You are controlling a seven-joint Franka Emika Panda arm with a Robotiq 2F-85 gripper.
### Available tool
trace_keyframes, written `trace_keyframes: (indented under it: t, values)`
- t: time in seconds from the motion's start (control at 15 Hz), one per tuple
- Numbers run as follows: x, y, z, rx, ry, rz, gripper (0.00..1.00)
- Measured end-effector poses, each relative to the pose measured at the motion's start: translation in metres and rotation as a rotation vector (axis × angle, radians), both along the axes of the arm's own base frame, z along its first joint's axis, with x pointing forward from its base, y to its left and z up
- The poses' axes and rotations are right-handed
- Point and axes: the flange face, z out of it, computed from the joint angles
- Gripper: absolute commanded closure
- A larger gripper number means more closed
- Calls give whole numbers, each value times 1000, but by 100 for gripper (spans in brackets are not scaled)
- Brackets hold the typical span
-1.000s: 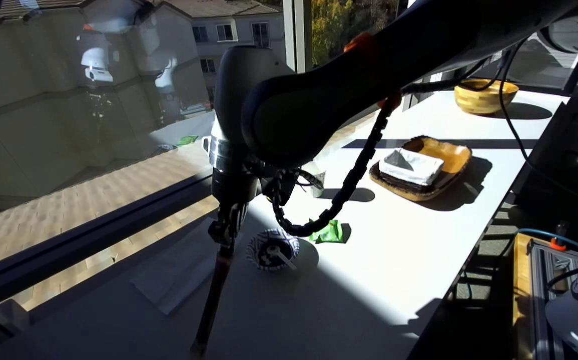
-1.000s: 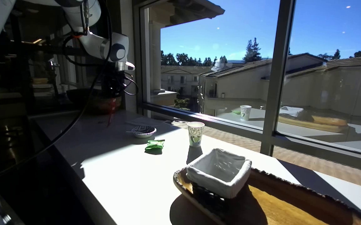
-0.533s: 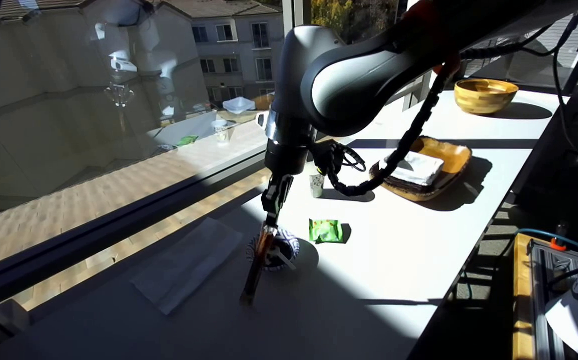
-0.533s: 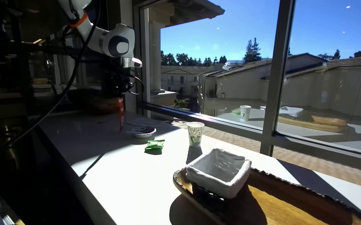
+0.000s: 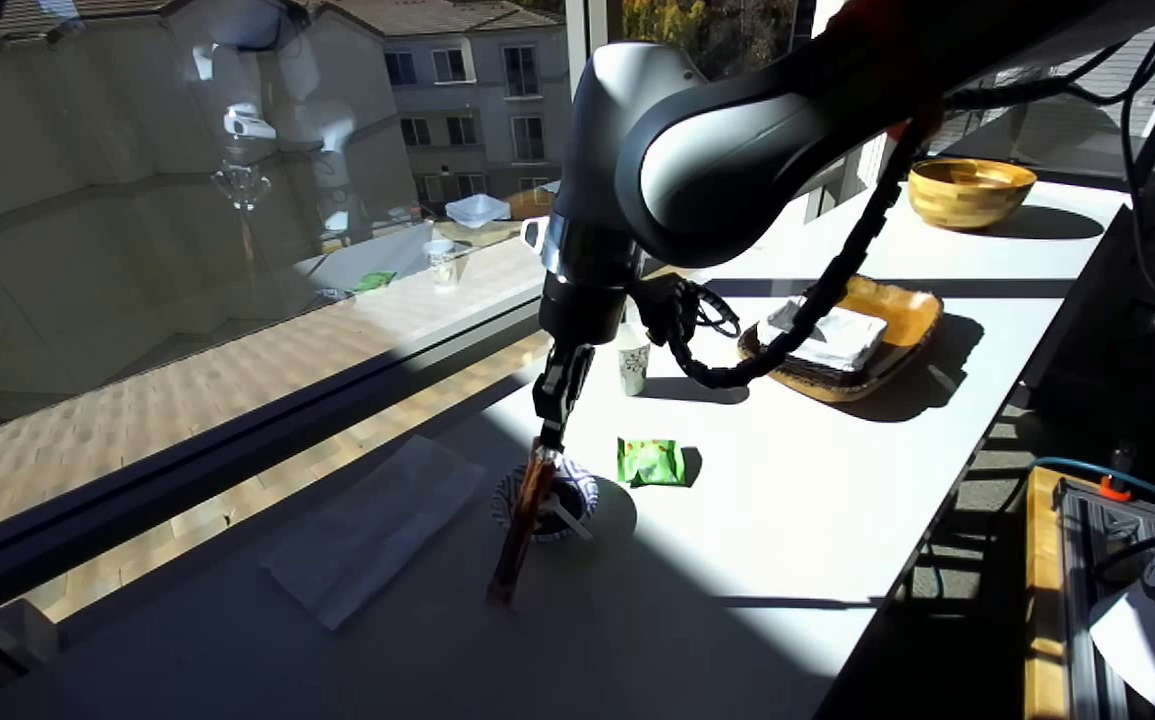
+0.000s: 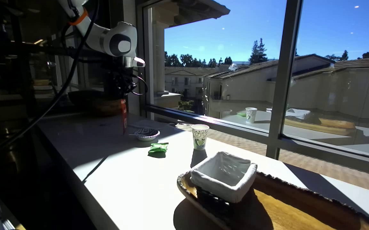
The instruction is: Put the orange item in the box
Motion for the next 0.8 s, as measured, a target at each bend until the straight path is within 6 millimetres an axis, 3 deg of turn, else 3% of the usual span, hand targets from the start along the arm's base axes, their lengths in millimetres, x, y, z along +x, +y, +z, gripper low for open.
trace_keyframes:
  t: [0.4,0.8]
  values:
    - [-3,0,17,5,-37,37,100]
    - [-24,-6,57,101,-71,70,100]
